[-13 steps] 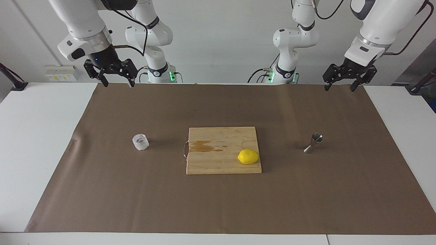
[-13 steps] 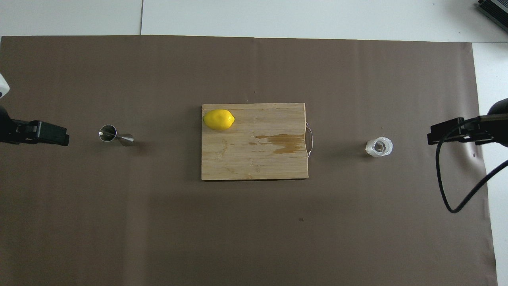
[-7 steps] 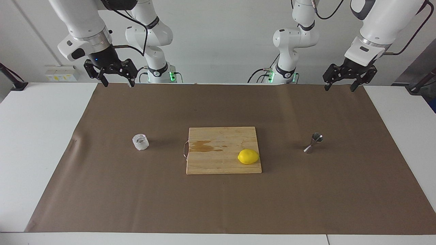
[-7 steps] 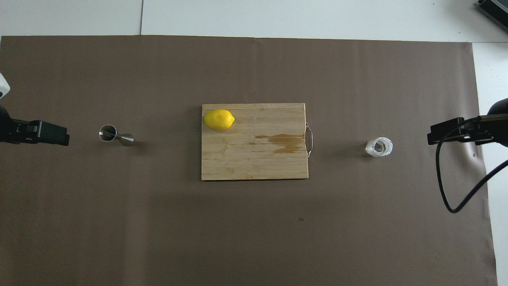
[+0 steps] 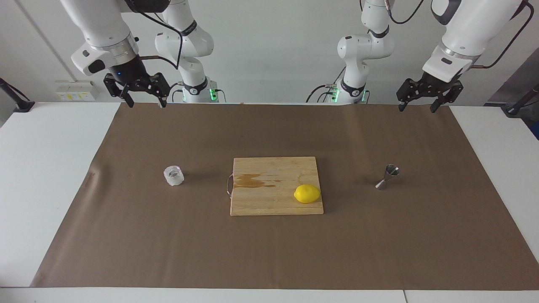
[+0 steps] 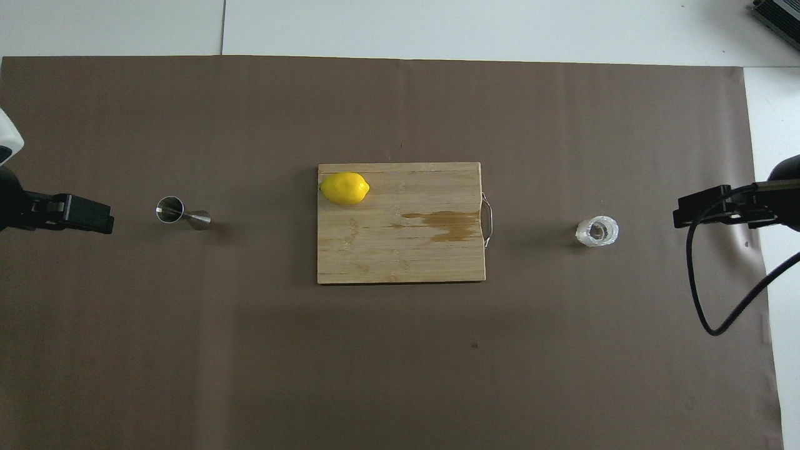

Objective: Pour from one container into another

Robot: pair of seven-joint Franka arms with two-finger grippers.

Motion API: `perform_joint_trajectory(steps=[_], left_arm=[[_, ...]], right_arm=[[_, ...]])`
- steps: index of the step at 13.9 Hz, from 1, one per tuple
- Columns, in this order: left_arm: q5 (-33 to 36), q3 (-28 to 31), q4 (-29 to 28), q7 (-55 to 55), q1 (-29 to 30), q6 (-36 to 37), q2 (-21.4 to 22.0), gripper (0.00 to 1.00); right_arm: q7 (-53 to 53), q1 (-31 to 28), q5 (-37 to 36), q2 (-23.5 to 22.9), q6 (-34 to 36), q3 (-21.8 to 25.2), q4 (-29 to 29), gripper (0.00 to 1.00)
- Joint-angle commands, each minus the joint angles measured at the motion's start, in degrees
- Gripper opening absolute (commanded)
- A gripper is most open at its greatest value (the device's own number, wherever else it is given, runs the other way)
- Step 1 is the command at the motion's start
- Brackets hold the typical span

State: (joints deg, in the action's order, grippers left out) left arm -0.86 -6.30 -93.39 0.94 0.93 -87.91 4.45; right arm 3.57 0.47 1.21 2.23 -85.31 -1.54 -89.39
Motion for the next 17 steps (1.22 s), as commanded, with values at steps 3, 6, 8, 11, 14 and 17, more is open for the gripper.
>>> perform_joint_trajectory(steps=[3, 6, 8, 11, 14, 17], left_arm=[[-5.37, 0.15, -1.36, -1.10, 0.30, -2.78, 1.09, 1.00], [-5.56, 0.32, -2.67, -1.64, 0.83, -3.40, 1.26, 1.00], [-5.56, 0.85, -6.61, -4.87, 1.96, -3.75, 3.45, 1.00], [-5.82, 0.85, -9.35, -5.50, 3.38, -5.87, 4.60, 1.00], [-10.46, 0.94, -11.11, -13.11, 6.18, -4.46, 5.22, 1.00], [-12.32, 0.94, -11.90, -26.04, 6.54, -6.21, 4.25, 1.00]], right_arm=[[0.39, -0.12, 0.90, 0.49, 0.94, 0.23, -0.08, 1.00], [0.39, -0.12, 0.90, 0.49, 0.94, 0.23, -0.08, 1.00], [0.39, -0.12, 0.90, 0.49, 0.94, 0.23, -0.08, 1.00], [0.39, -0.12, 0.90, 0.49, 0.94, 0.23, -0.08, 1.00], [0.39, -0.12, 0.90, 0.49, 0.94, 0.23, -0.08, 1.00], [0.39, -0.12, 0.90, 0.49, 0.94, 0.23, -0.08, 1.00]])
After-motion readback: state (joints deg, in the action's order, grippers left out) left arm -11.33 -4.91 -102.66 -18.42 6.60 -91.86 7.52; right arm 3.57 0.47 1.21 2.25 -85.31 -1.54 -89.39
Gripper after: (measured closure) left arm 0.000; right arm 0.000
